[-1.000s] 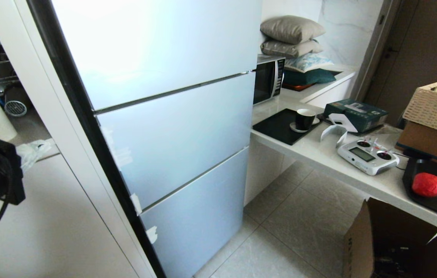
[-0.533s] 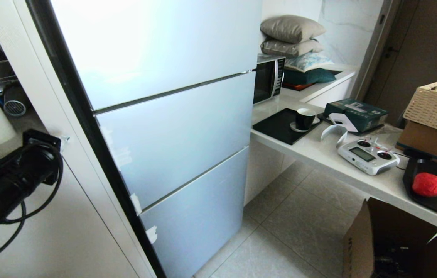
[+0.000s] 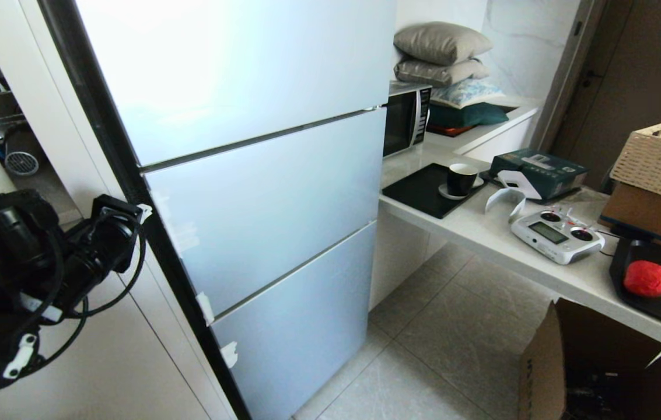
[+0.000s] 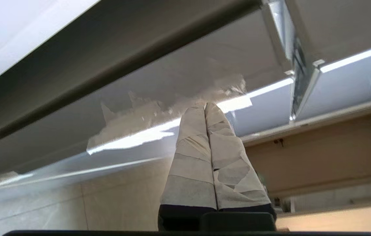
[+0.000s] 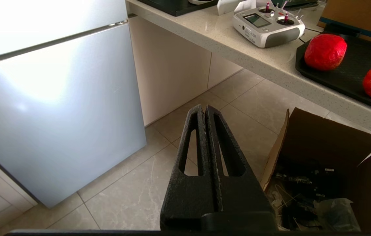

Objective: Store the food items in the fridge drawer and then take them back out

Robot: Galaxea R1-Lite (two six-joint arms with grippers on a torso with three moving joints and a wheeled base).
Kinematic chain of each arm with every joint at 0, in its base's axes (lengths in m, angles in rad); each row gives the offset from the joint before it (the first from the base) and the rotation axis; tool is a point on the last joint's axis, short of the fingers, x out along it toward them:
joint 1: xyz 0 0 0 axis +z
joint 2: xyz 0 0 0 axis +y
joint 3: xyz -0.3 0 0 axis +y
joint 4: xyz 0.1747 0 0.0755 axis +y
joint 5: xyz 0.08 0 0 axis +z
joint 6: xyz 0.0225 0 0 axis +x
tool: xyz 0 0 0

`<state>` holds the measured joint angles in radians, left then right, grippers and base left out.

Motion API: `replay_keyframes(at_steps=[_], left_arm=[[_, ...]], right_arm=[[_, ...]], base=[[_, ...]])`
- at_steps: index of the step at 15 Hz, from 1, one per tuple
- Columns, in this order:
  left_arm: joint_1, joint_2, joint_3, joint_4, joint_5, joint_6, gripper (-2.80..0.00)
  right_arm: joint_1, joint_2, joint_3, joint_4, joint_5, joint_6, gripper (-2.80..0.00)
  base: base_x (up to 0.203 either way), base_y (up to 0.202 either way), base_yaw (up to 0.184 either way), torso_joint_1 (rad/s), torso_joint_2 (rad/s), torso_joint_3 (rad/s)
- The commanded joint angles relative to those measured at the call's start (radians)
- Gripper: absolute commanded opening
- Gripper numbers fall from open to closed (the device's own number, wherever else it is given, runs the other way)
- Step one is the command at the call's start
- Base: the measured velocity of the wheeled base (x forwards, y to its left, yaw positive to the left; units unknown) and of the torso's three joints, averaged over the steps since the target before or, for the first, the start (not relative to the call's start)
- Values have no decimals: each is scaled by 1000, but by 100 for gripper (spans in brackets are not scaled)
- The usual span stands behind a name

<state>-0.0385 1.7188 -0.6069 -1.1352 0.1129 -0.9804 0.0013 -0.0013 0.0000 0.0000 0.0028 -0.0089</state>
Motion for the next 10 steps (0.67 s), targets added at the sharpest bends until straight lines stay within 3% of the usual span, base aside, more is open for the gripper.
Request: replay_keyframes(at_steps=[1, 6, 10], left_arm=[[-1, 15, -10, -6, 14, -6, -280], [11, 19, -11, -9, 44, -2, -280], [21, 100, -33, -91, 77, 1, -280]], right_arm=[[0, 0, 0, 0, 0, 0, -280], [0, 0, 0, 0, 0, 0, -280], [0, 0, 0, 0, 0, 0, -280]], base=[[0, 0, 0, 0, 0, 0], [0, 0, 0, 0, 0, 0], [0, 0, 0, 0, 0, 0]])
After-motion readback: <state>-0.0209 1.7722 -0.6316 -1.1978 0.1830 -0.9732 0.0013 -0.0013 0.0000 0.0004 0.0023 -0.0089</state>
